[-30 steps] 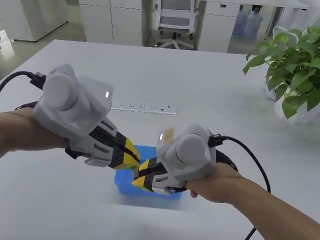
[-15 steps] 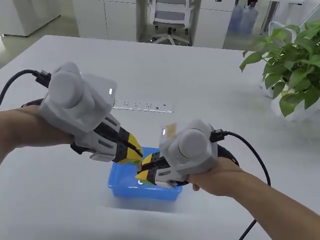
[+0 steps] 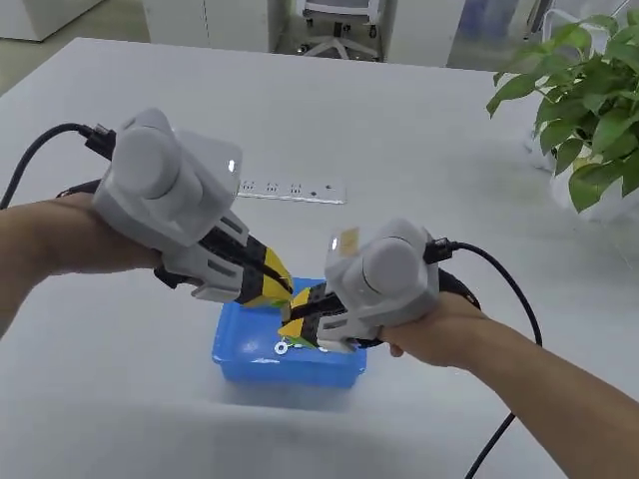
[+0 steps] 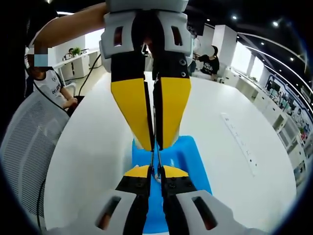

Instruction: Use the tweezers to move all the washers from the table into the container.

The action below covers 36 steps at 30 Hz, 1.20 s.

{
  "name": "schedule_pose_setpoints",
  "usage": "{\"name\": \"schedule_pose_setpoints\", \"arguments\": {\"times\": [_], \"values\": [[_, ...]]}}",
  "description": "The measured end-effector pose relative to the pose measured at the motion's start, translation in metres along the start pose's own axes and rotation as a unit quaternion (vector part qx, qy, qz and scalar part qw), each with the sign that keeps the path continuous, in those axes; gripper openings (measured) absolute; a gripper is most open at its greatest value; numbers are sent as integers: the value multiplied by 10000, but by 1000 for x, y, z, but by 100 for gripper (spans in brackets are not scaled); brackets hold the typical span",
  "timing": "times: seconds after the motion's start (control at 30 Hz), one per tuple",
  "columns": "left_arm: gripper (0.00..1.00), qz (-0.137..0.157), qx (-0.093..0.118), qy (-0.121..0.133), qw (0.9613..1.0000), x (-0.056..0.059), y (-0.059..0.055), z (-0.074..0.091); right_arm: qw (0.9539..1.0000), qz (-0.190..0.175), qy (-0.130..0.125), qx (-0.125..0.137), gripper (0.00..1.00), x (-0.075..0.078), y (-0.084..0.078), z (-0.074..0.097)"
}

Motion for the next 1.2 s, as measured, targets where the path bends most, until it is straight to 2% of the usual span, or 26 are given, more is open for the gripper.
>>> {"name": "schedule_pose_setpoints", "arguments": {"times": [0.6, 1.2], "values": [[6, 70, 5, -17, 10000, -16, -17, -22, 10000, -59, -31, -42, 9, 24, -17, -13], [6, 171, -20, -59, 9998, -25, -34, -40, 9999, -95, -36, -128, 10, 40, -32, -27]]}}
Point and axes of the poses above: the centre of the closed fingertips' face, and the gripper's own axes: z roughly backward along the fingers, x roughly to its right, y roughly out of its top, the point moved 5 cm from there along z, roughly backward along the fingers, and after that the axes turned 14 degrees about -z, right-handed, at the moved point
